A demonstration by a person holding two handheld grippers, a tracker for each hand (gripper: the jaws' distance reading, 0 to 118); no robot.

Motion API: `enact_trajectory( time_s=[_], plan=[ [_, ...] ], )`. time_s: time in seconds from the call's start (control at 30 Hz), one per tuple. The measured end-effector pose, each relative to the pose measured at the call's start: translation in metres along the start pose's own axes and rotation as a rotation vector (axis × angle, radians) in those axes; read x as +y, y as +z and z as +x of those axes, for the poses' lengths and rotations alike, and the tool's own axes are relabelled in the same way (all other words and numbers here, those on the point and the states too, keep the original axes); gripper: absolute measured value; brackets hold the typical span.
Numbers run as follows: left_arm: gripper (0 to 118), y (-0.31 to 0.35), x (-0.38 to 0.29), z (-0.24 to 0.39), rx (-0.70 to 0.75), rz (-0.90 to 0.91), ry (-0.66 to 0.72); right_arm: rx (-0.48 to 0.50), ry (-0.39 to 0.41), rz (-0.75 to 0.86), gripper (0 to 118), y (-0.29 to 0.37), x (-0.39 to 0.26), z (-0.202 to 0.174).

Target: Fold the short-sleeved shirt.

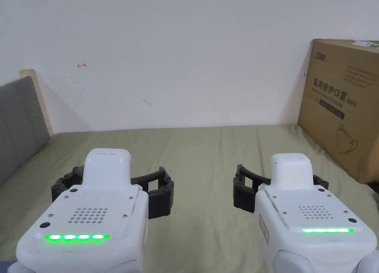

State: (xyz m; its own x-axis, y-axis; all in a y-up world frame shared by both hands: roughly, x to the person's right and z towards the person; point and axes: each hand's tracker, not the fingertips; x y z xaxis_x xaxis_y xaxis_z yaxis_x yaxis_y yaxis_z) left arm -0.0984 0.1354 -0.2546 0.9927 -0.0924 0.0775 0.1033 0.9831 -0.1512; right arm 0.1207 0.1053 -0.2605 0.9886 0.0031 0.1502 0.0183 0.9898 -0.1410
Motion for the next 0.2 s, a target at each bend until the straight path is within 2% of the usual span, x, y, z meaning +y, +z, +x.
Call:
enact_trajectory(
  time_s=[0.2],
  plan=[
    [111, -0.0012, -0.0017, -0.0007, -0.001, -0.013, 0.002, 0.0, 0.003, -0.012, 90, -0.0002, -0.0033, -0.0002]
  ],
)
